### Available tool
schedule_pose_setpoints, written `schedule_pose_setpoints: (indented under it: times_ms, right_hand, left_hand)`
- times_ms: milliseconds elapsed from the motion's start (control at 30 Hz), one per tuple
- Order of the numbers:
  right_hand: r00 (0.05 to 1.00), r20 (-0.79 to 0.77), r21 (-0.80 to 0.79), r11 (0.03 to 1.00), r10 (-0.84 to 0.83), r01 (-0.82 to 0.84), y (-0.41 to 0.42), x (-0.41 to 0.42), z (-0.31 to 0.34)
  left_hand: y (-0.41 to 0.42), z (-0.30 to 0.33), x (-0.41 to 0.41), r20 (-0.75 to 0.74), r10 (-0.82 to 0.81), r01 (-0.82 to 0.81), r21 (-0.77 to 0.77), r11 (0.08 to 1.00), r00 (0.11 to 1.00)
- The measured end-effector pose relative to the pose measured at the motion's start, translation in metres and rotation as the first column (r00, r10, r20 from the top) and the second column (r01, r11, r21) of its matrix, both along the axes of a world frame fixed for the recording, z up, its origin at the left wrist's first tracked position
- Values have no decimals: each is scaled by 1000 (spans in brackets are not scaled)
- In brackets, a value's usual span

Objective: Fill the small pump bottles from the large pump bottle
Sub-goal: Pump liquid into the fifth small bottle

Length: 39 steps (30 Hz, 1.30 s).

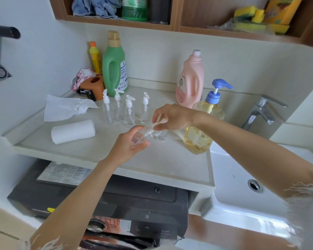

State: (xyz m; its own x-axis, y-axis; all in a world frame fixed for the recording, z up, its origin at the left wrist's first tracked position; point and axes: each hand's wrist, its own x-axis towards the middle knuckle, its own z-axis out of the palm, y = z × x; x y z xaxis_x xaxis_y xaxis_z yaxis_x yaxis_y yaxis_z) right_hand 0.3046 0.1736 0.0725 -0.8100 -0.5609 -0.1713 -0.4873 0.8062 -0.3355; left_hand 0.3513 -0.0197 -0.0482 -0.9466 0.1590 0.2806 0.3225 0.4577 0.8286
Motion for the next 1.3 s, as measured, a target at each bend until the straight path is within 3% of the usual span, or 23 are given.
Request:
schedule_pose_setpoints:
  times_ms: [67,167,333,467,567,733,900,1033,1200,1300]
  right_hand:
    - [998,37,-7,999,-41,41,1,2,-2]
    - [999,-44,-66,998,-9,6,1,5,-5]
    - [1000,26,3,1000,3,-3,4,8,-12]
    - [998,68,55,998,8,-12,6,11,-14]
    - [996,85,61,998,18,-24,11,11,-18]
    - [1000,-14,49,999,0,0,22,18,-25]
    - [988,-154,43,999,4,3,25,26,-36]
    - [952,-296,196,981,75,-16,28,31,-40]
    - [992,-113,298,950,-62,93,34,33,-46]
    - [994,-106,268,963,5,24,35,31,-52]
  left_hand:
    - [1,0,1,13,3,-3,-34,999,1000]
    - [3,0,5,32,-5,6,-11,1000,999]
    - [2,-3,7,66,-13,17,-55,998,998]
    - [3,-7,6,102,-50,51,-7,999,994]
    - [2,-9,3,102,-48,59,-102,993,994]
    - [0,-13,1,93,-18,47,-317,947,996]
    - [1,-16,-4,145,-28,76,-334,940,989]
    - [-1,-16,-8,210,-83,147,-313,938,974]
    - [-2,-15,-5,242,-103,179,-315,932,965]
    - [-5,-15,-4,239,-101,176,-316,932,966]
